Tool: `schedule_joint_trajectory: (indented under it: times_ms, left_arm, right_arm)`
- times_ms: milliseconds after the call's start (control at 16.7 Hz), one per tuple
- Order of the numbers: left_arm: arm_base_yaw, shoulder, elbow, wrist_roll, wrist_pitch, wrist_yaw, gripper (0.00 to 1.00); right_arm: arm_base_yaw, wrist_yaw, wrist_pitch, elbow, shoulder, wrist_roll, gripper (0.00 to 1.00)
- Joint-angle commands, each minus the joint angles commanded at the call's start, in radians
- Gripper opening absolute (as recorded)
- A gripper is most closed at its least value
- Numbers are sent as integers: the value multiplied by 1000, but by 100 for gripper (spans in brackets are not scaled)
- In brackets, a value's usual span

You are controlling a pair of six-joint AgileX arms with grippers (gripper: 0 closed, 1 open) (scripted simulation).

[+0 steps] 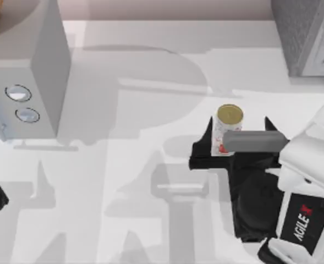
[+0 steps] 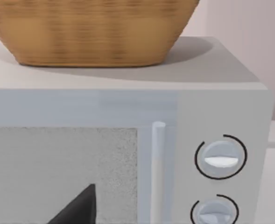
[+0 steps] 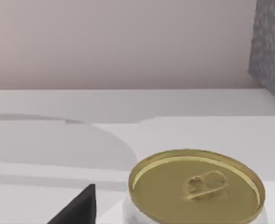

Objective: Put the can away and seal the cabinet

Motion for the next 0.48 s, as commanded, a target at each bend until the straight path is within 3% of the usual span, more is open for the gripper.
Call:
schedule_joint_trajectory:
  times_ms: [480]
  left_arm:
    - [0, 0, 0, 0, 0, 0, 100]
  right_arm:
    - [67, 74, 153, 50, 209, -5, 100]
